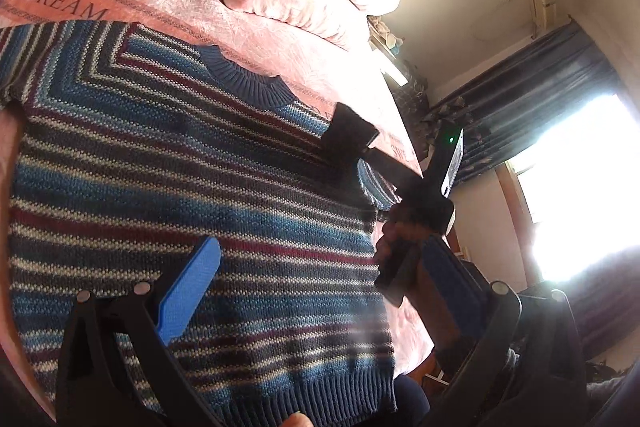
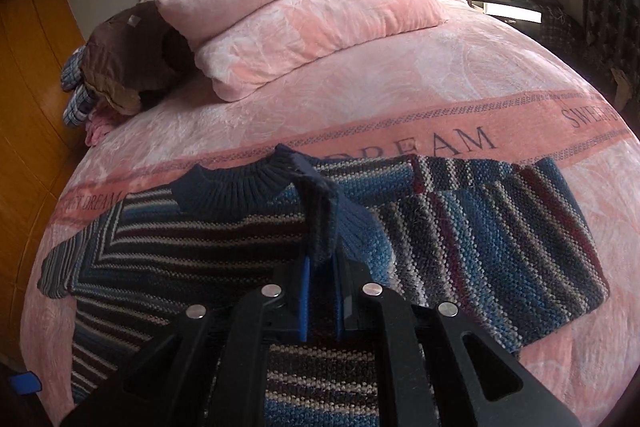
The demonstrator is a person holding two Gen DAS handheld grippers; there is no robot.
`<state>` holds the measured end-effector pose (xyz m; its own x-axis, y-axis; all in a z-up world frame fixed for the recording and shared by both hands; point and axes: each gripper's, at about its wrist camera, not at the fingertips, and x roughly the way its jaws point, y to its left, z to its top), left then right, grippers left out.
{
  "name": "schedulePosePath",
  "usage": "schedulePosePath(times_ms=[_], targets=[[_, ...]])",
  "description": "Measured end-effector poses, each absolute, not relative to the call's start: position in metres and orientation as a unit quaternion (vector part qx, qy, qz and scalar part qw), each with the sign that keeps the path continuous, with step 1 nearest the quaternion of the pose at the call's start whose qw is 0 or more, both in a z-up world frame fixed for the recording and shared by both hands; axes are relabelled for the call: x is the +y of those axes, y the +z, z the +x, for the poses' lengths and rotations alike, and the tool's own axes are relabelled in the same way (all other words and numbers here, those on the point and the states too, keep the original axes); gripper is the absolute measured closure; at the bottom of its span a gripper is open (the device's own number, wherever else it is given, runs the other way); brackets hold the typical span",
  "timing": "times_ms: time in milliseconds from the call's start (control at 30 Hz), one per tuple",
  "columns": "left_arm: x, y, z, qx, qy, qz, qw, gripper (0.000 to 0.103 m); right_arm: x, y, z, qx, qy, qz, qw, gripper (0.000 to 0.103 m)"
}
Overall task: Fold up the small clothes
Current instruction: 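Lift the sleeve with the right tool and fold it across the sweater body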
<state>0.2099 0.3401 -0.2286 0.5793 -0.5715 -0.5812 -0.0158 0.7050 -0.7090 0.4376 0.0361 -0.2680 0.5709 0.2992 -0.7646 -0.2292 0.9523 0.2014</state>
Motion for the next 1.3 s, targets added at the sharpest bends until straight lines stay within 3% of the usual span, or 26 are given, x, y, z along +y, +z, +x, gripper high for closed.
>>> schedulePosePath(times_ms=[133, 233, 333, 433, 600, 800, 833, 867, 900, 967, 1067, 1300], targets=[[0.338, -0.256, 0.26, 0.445, -0.19, -0.385, 0.786, 0.002, 0.069, -0.304, 0.427, 0.46, 0.153, -0.02, 0.874, 0.09], [0.331, -0.282, 0.298, 0.464, -0.196, -0.412, 0.759, 0.002, 0.072, -0.315, 0.418, 0.471, 0.162, -0.028, 0.867, 0.074], [0.317, -0.311, 0.333, 0.493, -0.204, -0.43, 0.728, 0.003, 0.054, -0.298, 0.399, 0.46, 0.172, 0.001, 0.871, 0.051], [0.299, -0.34, 0.362, 0.509, -0.225, -0.484, 0.675, 0.003, 0.017, -0.289, 0.377, 0.462, 0.149, 0.081, 0.87, 0.049], [0.265, -0.364, 0.395, 0.537, -0.202, -0.471, 0.67, 0.003, -0.024, -0.3, 0.342, 0.441, 0.125, 0.223, 0.86, 0.047], [0.253, -0.371, 0.416, 0.546, -0.168, -0.483, 0.664, 0.005, -0.002, -0.315, 0.335, 0.422, 0.163, 0.204, 0.868, 0.048], [0.253, -0.373, 0.418, 0.551, -0.162, -0.48, 0.663, 0.012, 0.003, -0.314, 0.336, 0.42, 0.174, 0.205, 0.867, 0.048], [0.251, -0.374, 0.421, 0.56, -0.16, -0.474, 0.66, 0.029, 0.008, -0.313, 0.337, 0.417, 0.181, 0.203, 0.867, 0.056], [0.248, -0.375, 0.424, 0.569, -0.16, -0.468, 0.658, 0.039, 0.012, -0.312, 0.338, 0.415, 0.184, 0.199, 0.868, 0.058], [0.245, -0.376, 0.431, 0.585, -0.148, -0.454, 0.655, 0.073, 0.014, -0.311, 0.342, 0.413, 0.19, 0.202, 0.868, 0.058], [0.245, -0.373, 0.444, 0.6, -0.142, -0.429, 0.66, 0.096, 0.008, -0.305, 0.342, 0.399, 0.18, 0.199, 0.877, 0.058], [0.231, -0.318, 0.47, 0.59, -0.171, -0.362, 0.701, 0.097, 0.01, -0.313, 0.339, 0.408, 0.181, 0.207, 0.87, 0.058]])
